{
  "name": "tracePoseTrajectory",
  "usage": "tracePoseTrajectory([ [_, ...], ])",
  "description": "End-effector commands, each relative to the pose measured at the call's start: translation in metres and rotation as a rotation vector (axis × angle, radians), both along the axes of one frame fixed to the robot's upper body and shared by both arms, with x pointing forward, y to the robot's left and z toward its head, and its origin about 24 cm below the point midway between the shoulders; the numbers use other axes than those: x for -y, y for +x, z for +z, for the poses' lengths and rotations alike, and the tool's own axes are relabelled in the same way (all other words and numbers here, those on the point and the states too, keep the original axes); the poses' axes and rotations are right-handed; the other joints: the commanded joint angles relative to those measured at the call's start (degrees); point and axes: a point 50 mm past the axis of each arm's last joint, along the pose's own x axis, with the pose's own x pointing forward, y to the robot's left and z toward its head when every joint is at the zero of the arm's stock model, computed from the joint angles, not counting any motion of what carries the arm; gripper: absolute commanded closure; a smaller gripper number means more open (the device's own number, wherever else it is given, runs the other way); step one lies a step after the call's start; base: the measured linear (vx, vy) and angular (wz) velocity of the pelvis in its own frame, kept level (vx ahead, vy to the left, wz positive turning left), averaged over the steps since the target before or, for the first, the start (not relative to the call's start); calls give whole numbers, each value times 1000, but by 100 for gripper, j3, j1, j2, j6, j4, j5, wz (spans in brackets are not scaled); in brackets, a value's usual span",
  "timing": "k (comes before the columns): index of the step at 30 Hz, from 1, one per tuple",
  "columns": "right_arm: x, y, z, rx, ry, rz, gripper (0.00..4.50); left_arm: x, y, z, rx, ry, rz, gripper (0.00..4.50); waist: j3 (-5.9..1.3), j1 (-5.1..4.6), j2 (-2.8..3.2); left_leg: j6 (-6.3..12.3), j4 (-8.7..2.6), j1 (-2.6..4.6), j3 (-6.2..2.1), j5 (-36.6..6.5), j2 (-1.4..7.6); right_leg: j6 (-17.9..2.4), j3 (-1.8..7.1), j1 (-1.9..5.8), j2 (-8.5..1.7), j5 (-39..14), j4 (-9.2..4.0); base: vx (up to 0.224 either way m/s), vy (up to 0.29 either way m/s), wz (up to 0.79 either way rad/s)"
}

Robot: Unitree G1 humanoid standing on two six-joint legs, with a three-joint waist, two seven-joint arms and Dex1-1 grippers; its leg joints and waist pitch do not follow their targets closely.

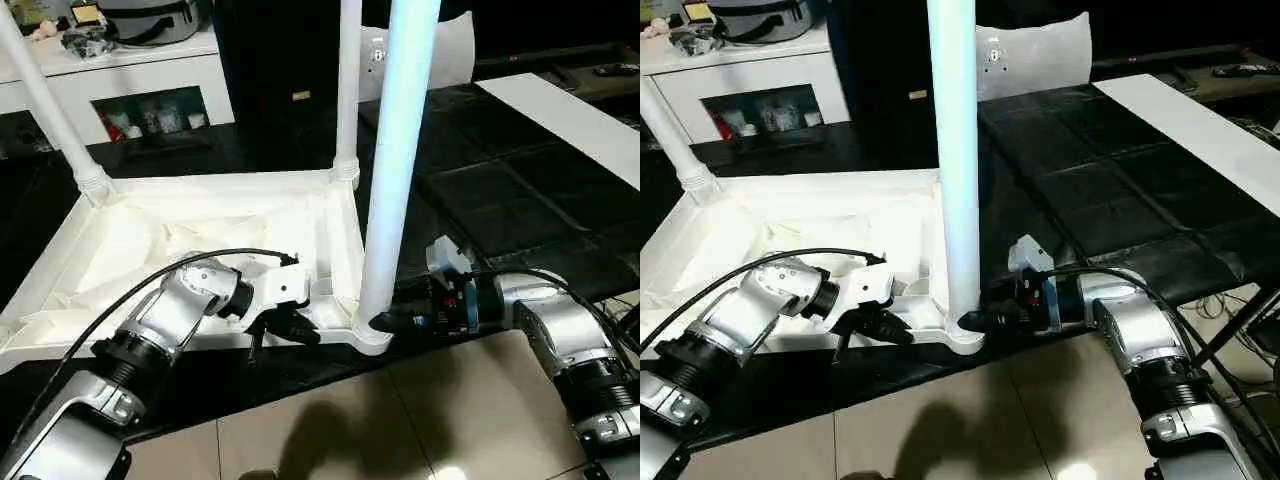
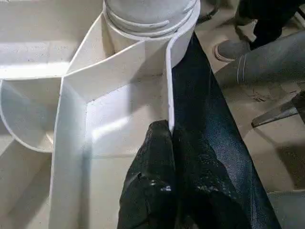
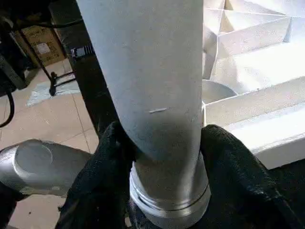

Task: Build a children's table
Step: Rotate leg to tighten

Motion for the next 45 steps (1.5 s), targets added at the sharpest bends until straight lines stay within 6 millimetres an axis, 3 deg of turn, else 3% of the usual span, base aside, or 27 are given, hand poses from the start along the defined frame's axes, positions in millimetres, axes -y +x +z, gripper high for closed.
tracePoseTrajectory([
  [1,-7,3,6,32,18,22,259,10,-13,-11,-53,34,-98,450,-378,-3,-94,376,-338,31,-8,-1287,160,-1053,238,312,-309,-1907,-361,0,0,0],
  [6,-5,7,5,6,28,-39,259,10,-13,-11,-55,34,-100,450,-366,-18,-98,358,-346,26,-8,-1359,152,-1049,231,317,-305,-1978,-372,0,0,0],
  [9,-6,8,6,-25,56,-51,189,10,-13,-12,-53,37,-98,450,-362,-29,-91,332,-356,39,-16,-1428,157,-997,228,315,-305,-2143,-388,0,0,0],
  [12,-8,8,6,-18,49,-42,179,10,-13,-12,-54,37,-97,450,-375,-14,-81,310,-350,64,-13,-1432,172,-1025,239,293,-309,-2062,-385,0,0,0],
  [17,-9,10,5,19,21,-44,132,10,-13,-12,-56,38,-96,450,-378,-9,-94,311,-347,44,-11,-1359,163,-1071,236,309,-312,-1934,-360,0,0,0],
  [20,-8,8,5,-6,25,-29,132,9,-13,-12,-57,40,-94,450,-370,-7,-95,325,-349,46,-9,-1374,162,-1048,238,310,-310,-2001,-369,0,0,0],
  [22,-7,7,6,-14,28,-20,168,9,-13,-13,-57,41,-92,450,-376,-7,-91,328,-349,42,-13,-1357,166,-1053,238,313,-310,-1957,-362,0,0,0],
  [25,-6,6,6,-15,33,-14,177,8,-14,-13,-58,42,-90,450,-380,-5,-89,341,-344,41,-11,-1344,168,-1083,238,313,-309,-1871,-353,0,0,0],
  [31,-7,4,4,-21,41,-2,236,9,-14,-13,-59,42,-91,450,-375,-9,-87,323,-348,41,-12,-1378,164,-1051,238,314,-308,-1960,-366,0,0,0],
  [40,-13,-1,4,-31,91,-9,246,14,-15,-12,-74,-12,-67,450,-379,0,-97,336,-344,36,-8,-1323,163,-1062,241,319,-312,-1904,-359,0,0,0],
  [43,-17,6,1,-25,106,-149,246,20,-12,-9,-95,-74,22,450,-369,-17,-81,314,-355,29,-11,-1341,169,-1058,240,316,-312,-1945,-361,0,0,0],
  [45,-20,12,-5,-12,79,-265,247,24,-8,-9,-97,-98,101,450,-333,-68,-84,193,-378,37,-19,-1490,141,-941,223,295,-305,-2346,-404,0,0,0],
])
